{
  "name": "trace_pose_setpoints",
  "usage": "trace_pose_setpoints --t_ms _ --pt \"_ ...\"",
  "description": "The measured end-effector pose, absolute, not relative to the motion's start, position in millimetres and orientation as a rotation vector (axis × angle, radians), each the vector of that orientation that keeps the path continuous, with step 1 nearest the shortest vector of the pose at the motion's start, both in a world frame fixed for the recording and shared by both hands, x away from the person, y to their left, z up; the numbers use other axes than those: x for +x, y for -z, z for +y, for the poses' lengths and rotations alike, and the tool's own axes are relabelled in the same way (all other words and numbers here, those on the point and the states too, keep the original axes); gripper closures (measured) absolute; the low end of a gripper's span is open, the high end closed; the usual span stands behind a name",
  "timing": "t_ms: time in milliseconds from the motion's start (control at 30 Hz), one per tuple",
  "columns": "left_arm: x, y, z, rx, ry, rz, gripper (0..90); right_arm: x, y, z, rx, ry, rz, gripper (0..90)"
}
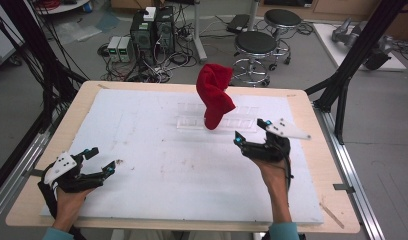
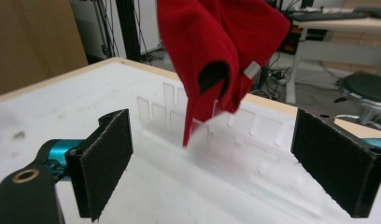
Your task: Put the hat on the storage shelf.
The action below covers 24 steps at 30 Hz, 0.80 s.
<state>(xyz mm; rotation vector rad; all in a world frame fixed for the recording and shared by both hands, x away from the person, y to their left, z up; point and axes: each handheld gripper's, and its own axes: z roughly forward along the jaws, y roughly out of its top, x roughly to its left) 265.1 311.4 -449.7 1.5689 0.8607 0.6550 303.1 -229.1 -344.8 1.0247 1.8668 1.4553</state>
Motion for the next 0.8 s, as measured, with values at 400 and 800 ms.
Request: trace_pose_setpoints --t_ms 400,800 --pt "261.0 450.4 310.9 1.550 -0.694 0.838 15.3 245.6 430.4 -262.0 0.938 -1.532 1.735 11.0" --pt "256.2 451.2 309.4 1.537 -0.742 0.811 15.4 244.8 452.3 -266.5 0.982 -1.512 1.662 11.1"
